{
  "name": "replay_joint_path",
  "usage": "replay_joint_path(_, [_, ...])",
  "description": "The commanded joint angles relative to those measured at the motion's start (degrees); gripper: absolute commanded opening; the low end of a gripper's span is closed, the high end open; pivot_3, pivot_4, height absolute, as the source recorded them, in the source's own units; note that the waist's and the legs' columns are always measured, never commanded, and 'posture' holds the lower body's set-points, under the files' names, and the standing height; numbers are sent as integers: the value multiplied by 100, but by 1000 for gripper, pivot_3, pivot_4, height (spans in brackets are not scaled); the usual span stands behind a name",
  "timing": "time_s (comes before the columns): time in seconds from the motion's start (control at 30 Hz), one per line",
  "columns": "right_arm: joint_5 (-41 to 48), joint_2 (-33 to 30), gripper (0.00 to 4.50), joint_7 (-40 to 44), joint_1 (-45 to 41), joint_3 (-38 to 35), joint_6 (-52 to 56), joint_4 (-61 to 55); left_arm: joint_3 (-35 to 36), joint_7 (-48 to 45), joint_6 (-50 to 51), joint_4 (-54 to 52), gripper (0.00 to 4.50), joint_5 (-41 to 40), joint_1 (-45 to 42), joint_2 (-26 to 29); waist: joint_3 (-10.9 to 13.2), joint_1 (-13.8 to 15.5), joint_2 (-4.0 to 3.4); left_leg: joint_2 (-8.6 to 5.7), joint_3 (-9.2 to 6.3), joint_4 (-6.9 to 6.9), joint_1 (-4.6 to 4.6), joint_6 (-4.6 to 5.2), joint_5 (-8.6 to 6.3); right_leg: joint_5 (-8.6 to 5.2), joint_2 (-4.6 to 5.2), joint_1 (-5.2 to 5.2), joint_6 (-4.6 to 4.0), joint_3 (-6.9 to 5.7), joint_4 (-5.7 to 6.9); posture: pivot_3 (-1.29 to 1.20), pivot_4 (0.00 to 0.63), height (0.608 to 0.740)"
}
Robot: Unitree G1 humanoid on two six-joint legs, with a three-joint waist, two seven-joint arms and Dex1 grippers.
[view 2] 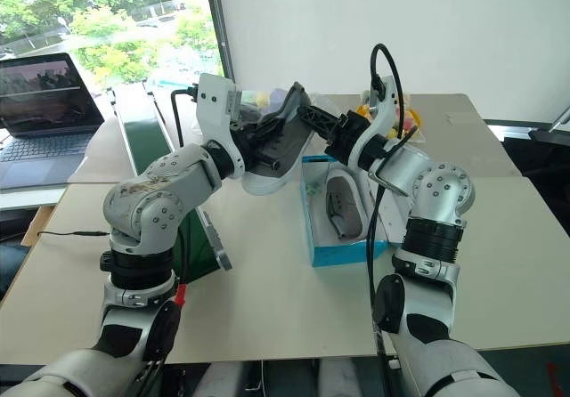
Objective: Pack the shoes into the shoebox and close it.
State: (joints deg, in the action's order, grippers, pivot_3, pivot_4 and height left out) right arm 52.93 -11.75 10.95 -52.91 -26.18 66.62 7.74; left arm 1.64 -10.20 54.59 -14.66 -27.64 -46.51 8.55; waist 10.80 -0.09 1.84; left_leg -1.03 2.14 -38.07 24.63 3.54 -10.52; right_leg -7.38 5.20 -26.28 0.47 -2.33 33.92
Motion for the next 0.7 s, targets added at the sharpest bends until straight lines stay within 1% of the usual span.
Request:
replay_joint_path(0.03, [300,94,1416,26,-62,6,-12,-245,8,12,-221,-83,0,29,-257,-103,0,-4,0,0,0,0,0,0,0,0,-1,0,0,0,0,0,150,740])
replay_joint_path(0.1, [316,101,839,26,-67,2,-25,-228,21,24,-239,-56,0,56,-287,-125,0,-6,0,1,0,0,0,0,0,0,-1,0,0,0,0,0,150,740])
replay_joint_path(0.13, [315,102,631,29,-72,3,-37,-218,19,26,-244,-48,0,72,-298,-126,0,-7,0,1,0,0,-1,0,0,0,-2,0,0,0,0,0,150,740])
replay_joint_path(0.17, [309,108,555,23,-83,-2,-57,-200,16,23,-244,-41,0,81,-307,-123,0,-7,0,1,0,0,-1,0,0,0,-2,0,0,0,0,0,150,740])
replay_joint_path(0.27, [306,105,528,44,-135,-9,-111,-169,74,62,-82,-74,0,53,-290,-68,0,-10,0,1,0,0,0,0,0,0,-2,0,0,0,0,0,150,740])
replay_joint_path(0.33, [291,77,504,92,-154,27,-127,-191,98,-16,32,-160,736,16,-224,93,0,-11,0,1,0,0,0,0,0,0,-2,0,1,0,0,0,150,740])
replay_joint_path(0.4, [254,58,484,86,-170,40,-162,-181,302,-222,232,-260,1263,-399,-187,87,0,-34,0,1,0,0,0,0,0,0,-2,0,1,0,0,0,150,740])
replay_joint_path(0.47, [138,-25,465,102,-173,113,-226,-173,269,-411,612,-425,2025,-618,-195,294,0,-46,0,2,-1,0,0,0,0,-1,-2,-1,1,-1,0,0,150,740])
replay_joint_path(0.5, [77,-69,464,111,-174,153,-261,-168,285,-464,826,-509,2276,-716,-201,407,0,-56,0,1,-2,0,0,0,0,-1,-2,0,1,-2,0,0,150,740])
replay_joint_path(0.53, [1,-132,463,144,-173,214,-298,-171,400,-488,955,-568,2669,-868,-204,446,1,-61,-1,1,-2,0,0,0,0,-1,-2,-1,2,-1,0,0,150,740])
replay_joint_path(0.57, [-150,-299,463,186,-237,299,-373,-138,655,-610,1138,-666,3026,-1137,-201,610,1,-61,-1,0,-2,0,1,0,0,-1,-1,-1,2,-1,-1,0,150,740])
replay_joint_path(0.6, [-280,-454,459,223,-302,375,-438,-103,849,-706,1279,-729,3046,-1330,-194,754,1,-62,-2,0,-1,0,0,0,0,-1,-1,0,2,-1,-1,0,150,740])
replay_joint_path(0.7, [-636,-915,446,465,-449,684,-601,-41,1127,-868,1521,-816,3046,-1673,-145,1058,4,-64,-7,-1,-1,0,3,0,0,-2,-1,-4,2,-1,-3,0,150,740])
